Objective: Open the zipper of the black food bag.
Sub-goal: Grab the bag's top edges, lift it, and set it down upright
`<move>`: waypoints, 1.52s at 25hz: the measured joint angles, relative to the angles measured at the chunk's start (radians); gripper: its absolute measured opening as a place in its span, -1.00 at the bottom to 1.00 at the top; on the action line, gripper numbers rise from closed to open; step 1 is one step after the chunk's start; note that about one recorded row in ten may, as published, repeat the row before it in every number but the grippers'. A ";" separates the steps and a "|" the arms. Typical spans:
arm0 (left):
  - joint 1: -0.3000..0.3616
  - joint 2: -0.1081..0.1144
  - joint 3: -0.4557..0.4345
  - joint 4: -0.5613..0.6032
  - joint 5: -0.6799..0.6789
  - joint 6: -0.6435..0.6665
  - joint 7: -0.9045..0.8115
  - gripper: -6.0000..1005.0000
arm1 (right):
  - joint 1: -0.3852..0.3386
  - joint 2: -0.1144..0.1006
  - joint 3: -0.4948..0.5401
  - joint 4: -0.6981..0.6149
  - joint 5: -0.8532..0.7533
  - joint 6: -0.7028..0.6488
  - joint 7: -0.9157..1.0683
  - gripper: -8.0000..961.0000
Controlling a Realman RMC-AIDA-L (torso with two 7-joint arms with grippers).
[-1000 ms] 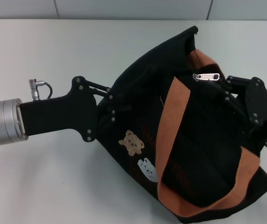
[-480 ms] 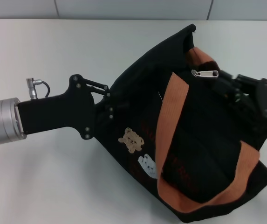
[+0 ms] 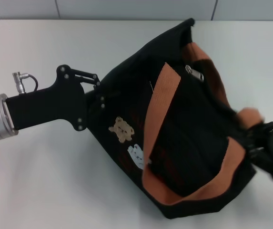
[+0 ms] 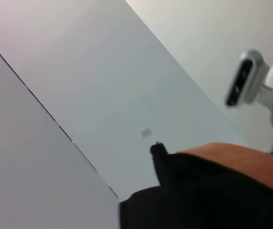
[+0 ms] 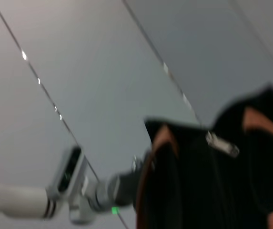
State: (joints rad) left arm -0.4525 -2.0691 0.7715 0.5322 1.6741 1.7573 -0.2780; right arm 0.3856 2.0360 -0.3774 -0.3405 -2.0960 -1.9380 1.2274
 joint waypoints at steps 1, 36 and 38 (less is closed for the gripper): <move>-0.003 -0.001 0.000 0.000 -0.004 0.002 -0.003 -0.85 | 0.024 0.024 -0.002 0.005 -0.034 0.057 0.000 -0.69; -0.012 0.001 0.077 0.011 -0.013 -0.001 -0.005 -0.85 | 0.076 0.042 0.048 0.107 0.138 0.268 -0.047 -0.36; -0.017 0.001 0.089 0.011 -0.013 -0.014 -0.006 -0.85 | 0.059 0.042 0.055 0.098 0.147 0.238 -0.074 -0.27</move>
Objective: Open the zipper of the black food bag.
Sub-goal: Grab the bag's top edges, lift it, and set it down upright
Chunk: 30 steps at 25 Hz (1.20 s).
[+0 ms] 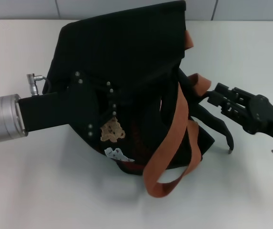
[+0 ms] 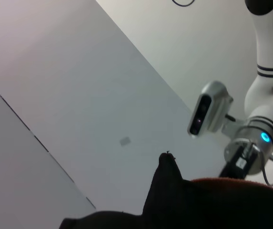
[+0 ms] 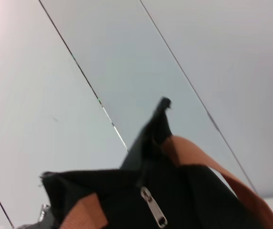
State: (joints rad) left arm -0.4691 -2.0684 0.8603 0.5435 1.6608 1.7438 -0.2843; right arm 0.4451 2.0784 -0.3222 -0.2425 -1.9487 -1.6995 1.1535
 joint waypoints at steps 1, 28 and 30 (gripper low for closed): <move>-0.002 0.000 0.005 0.000 0.000 -0.007 -0.001 -0.85 | -0.006 0.000 0.004 -0.001 0.001 -0.021 -0.022 -0.23; -0.007 -0.003 0.026 0.000 0.000 -0.014 -0.016 -0.84 | 0.130 0.009 -0.004 0.096 -0.008 0.049 -0.264 -0.14; -0.008 -0.004 0.026 0.000 0.000 -0.012 -0.016 -0.84 | 0.140 0.009 -0.004 0.102 -0.008 0.064 -0.265 -0.18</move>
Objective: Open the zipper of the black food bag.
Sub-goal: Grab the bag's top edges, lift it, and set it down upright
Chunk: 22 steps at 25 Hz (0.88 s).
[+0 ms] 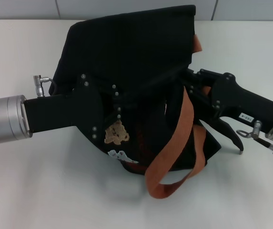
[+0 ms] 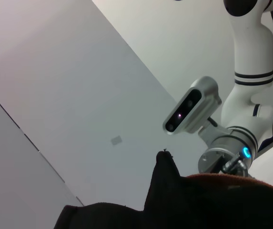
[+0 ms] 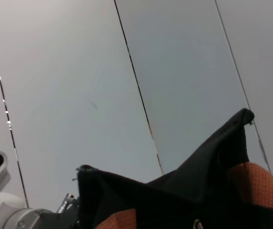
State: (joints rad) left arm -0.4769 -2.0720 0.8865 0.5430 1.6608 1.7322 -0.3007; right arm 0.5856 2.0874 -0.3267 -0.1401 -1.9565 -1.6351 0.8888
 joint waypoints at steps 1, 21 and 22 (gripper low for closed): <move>0.000 0.000 0.000 0.000 0.000 0.002 0.000 -0.84 | 0.004 0.000 0.000 0.004 0.000 0.009 0.000 -0.19; -0.008 0.000 0.000 -0.003 -0.005 0.001 0.001 -0.83 | 0.031 0.000 -0.014 0.025 -0.002 0.040 -0.014 -0.64; -0.008 0.000 0.000 -0.004 -0.006 0.001 0.003 -0.83 | 0.031 0.000 -0.014 0.025 -0.002 0.040 -0.014 -0.68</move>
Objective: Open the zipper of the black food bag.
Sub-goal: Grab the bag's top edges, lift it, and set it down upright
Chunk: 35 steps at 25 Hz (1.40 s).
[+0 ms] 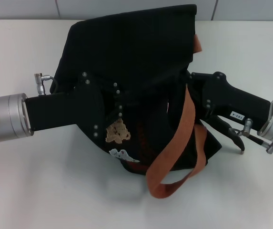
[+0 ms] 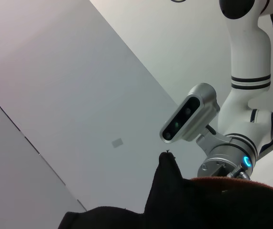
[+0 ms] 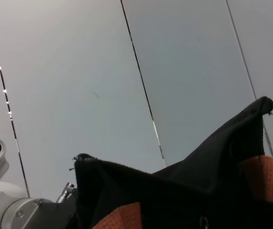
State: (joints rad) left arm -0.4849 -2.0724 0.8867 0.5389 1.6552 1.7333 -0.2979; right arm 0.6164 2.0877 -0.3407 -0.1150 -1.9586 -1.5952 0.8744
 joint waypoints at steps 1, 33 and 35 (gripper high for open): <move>0.000 0.000 0.000 0.000 0.000 0.000 0.000 -0.83 | 0.000 0.000 0.000 0.000 0.000 0.000 0.000 -0.72; 0.041 0.006 -0.068 0.006 -0.073 0.005 0.007 -0.82 | -0.100 -0.002 0.013 -0.003 0.008 0.092 -0.037 -0.99; 0.047 0.006 -0.087 0.005 -0.073 0.005 0.008 -0.82 | -0.123 -0.004 0.012 -0.006 0.008 0.090 -0.038 -0.98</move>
State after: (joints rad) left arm -0.4378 -2.0662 0.7997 0.5443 1.5821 1.7385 -0.2901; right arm 0.4932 2.0835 -0.3282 -0.1207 -1.9510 -1.5057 0.8361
